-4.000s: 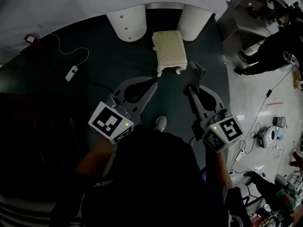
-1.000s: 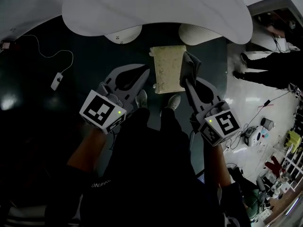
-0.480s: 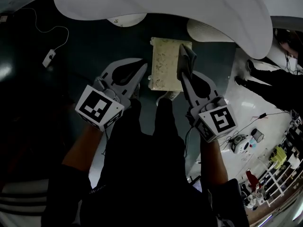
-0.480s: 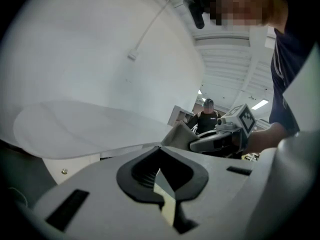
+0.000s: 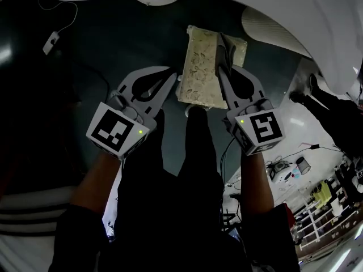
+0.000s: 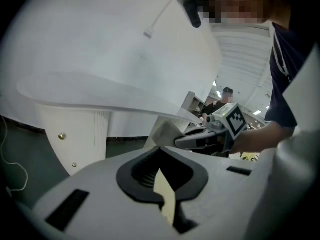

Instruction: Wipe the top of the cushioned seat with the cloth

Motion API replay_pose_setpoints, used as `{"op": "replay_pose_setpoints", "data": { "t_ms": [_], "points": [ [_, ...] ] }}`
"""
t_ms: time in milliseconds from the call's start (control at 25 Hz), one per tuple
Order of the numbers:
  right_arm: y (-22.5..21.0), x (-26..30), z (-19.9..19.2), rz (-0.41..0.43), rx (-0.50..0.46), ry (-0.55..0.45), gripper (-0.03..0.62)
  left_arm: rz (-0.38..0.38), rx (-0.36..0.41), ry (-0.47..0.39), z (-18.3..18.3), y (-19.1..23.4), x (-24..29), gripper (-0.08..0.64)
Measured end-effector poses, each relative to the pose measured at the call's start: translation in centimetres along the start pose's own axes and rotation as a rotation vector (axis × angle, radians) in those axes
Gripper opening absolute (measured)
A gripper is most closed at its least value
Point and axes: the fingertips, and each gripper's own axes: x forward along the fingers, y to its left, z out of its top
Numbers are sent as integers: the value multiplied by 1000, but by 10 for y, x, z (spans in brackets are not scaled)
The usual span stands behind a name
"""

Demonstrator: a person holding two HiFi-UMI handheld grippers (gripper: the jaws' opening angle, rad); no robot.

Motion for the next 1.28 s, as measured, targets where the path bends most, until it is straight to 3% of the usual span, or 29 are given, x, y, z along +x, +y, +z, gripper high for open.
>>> {"op": "replay_pose_setpoints", "data": {
  "t_ms": [400, 880, 1280],
  "points": [
    [-18, 91, -84, 40, -48, 100, 32, 39, -61, 3, -61, 44, 22, 7],
    [-19, 176, -146, 123, 57, 189, 32, 68, -159, 78, -122, 71, 20, 8],
    [-61, 187, -185, 34, 137, 249, 32, 54, -191, 117, -147, 62, 34, 8]
  ]
}}
